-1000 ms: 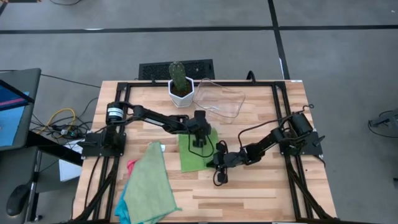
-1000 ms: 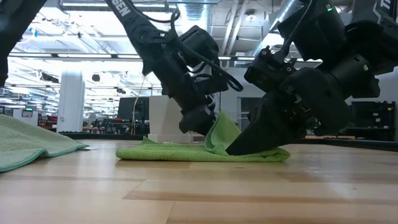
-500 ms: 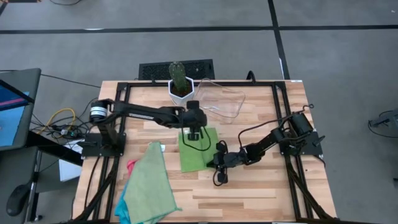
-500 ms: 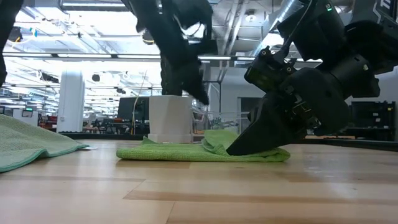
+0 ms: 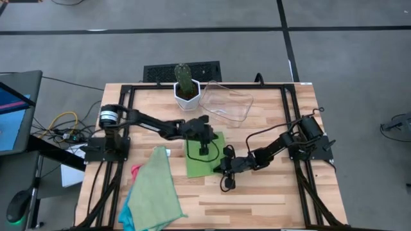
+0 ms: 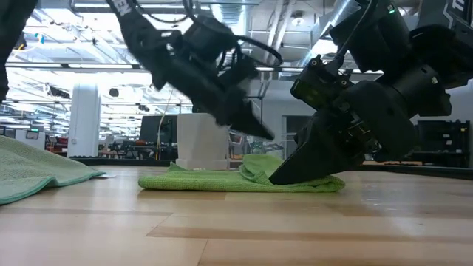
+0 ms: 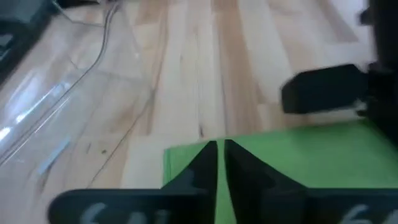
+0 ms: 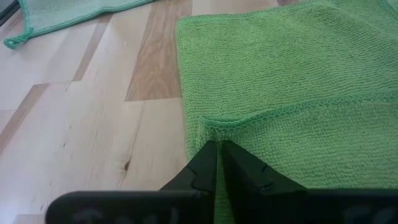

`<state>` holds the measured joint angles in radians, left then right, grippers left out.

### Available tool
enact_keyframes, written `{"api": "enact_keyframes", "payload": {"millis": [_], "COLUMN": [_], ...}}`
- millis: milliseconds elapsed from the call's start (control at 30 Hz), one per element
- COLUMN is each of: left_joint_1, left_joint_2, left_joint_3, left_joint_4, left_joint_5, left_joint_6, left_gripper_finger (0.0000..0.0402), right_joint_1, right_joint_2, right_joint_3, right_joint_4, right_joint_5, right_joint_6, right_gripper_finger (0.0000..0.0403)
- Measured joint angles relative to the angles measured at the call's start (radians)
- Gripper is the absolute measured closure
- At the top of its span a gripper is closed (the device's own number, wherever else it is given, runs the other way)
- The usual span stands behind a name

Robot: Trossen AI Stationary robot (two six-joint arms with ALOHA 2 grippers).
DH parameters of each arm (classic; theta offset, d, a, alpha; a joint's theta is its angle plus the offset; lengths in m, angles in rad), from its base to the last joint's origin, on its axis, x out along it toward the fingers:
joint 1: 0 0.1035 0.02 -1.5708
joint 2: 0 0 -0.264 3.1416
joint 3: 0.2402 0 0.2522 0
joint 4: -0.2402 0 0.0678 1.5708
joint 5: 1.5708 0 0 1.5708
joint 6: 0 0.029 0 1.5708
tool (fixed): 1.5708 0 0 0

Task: Fold microfiber towels
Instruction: Fold the green towel

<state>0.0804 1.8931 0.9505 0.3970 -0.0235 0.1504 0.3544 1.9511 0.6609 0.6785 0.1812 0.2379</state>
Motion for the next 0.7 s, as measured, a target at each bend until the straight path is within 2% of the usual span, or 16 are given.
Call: {"api": "enact_keyframes", "payload": {"millis": [267,433,533,700], "left_joint_1": [-0.021,-0.030,-0.036,-0.038], "left_joint_2": [0.102,0.105,0.105,0.105], "left_joint_3": [-0.005,-0.006,-0.006,-0.005], "left_joint_4": [-0.008,-0.019,-0.021,-0.027], "left_joint_5": [-0.037,-0.046,-0.052,-0.052], "left_joint_6": [-0.058,-0.058,-0.057,-0.040], "left_gripper_finger": [0.0397,0.0400,0.0401,0.0401], "right_joint_1": [0.017,0.034,0.031,-0.025], "right_joint_2": [-0.006,-0.102,-0.203,-0.352], "right_joint_3": [-0.001,-0.004,-0.010,-0.104], "right_joint_4": [0.004,-0.026,-0.128,-0.225], "right_joint_5": [0.003,-0.001,0.071,0.282], "right_joint_6": [-0.002,-0.066,-0.117,-0.142], "right_gripper_finger": [0.0349,0.0349,0.0349,0.0349]}}
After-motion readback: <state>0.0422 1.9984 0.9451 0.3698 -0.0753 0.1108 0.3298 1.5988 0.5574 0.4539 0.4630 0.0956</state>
